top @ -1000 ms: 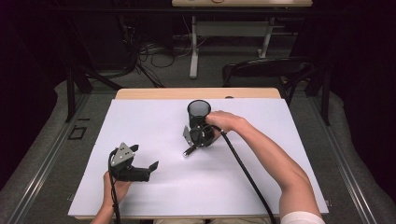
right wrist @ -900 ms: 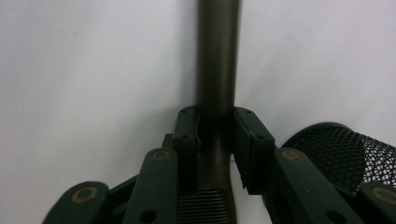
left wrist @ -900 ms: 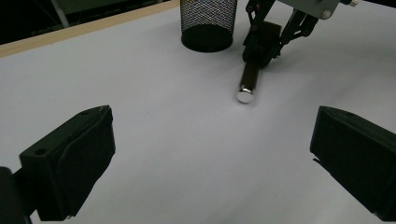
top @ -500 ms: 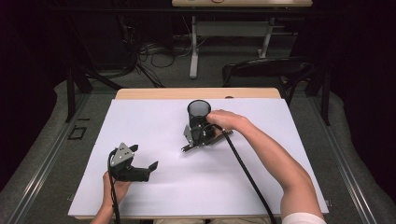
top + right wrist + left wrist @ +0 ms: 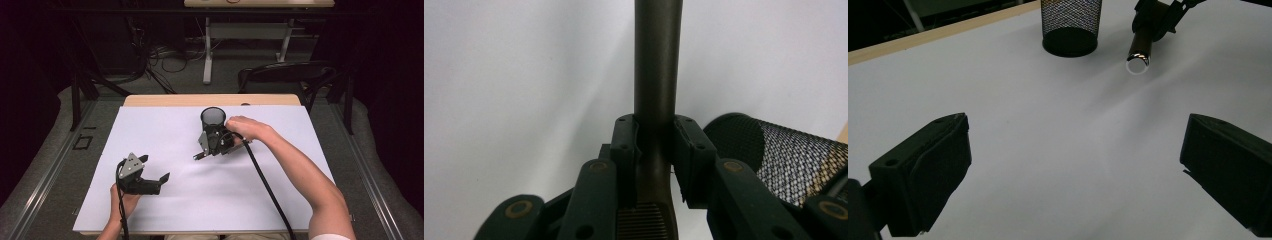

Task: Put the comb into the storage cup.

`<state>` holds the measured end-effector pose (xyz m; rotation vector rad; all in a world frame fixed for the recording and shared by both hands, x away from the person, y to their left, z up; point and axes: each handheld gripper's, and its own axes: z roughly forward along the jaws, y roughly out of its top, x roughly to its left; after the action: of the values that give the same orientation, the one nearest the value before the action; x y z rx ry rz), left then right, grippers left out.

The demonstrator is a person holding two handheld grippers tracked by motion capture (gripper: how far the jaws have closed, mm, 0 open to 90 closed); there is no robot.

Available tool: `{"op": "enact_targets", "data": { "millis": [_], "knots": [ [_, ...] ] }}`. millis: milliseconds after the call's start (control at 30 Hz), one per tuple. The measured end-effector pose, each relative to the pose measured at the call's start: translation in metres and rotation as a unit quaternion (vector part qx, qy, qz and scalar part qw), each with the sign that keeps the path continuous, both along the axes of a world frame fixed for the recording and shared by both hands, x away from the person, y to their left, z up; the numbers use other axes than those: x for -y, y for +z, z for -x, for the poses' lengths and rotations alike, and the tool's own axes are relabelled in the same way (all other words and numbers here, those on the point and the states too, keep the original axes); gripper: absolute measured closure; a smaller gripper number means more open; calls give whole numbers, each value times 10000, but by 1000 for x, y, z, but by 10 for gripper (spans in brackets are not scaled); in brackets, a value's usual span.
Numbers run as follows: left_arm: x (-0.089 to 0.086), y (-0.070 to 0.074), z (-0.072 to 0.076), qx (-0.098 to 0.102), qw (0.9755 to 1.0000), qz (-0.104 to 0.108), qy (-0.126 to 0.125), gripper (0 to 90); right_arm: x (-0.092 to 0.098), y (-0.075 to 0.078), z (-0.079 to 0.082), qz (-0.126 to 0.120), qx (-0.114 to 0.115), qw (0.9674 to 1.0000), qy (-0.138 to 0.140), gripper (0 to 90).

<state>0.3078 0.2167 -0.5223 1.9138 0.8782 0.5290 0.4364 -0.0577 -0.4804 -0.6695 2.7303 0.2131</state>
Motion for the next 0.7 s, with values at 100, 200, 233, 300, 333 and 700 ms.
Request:
{"op": "enact_targets", "data": {
  "millis": [100, 200, 233, 300, 333, 700],
  "knots": [
    [1, 0, 0, 2, 10000, -29, -11, 1, 2, 3, 3, -18, 54, 10000, -25, 731],
    [3, 0, -1, -51, 9999, -62, -61, 1, 3, 4, 7, 12, 119, 9999, -62, 731],
    [4, 1, 0, -44, 9999, -106, -67, 1, 3, 5, 8, 48, 160, 9998, -50, 731],
    [6, 3, 0, -36, 9998, -164, -107, 1, 5, 5, 11, 57, 190, 9998, -102, 731],
    [8, 4, 0, -35, 9998, -167, -128, 1, 6, 6, 12, 65, 227, 9997, -75, 731],
    [39, 29, 2, 173, 9964, -698, -443, 0, 15, 12, 22, 29, 452, 9988, -192, 731]
  ]
}}
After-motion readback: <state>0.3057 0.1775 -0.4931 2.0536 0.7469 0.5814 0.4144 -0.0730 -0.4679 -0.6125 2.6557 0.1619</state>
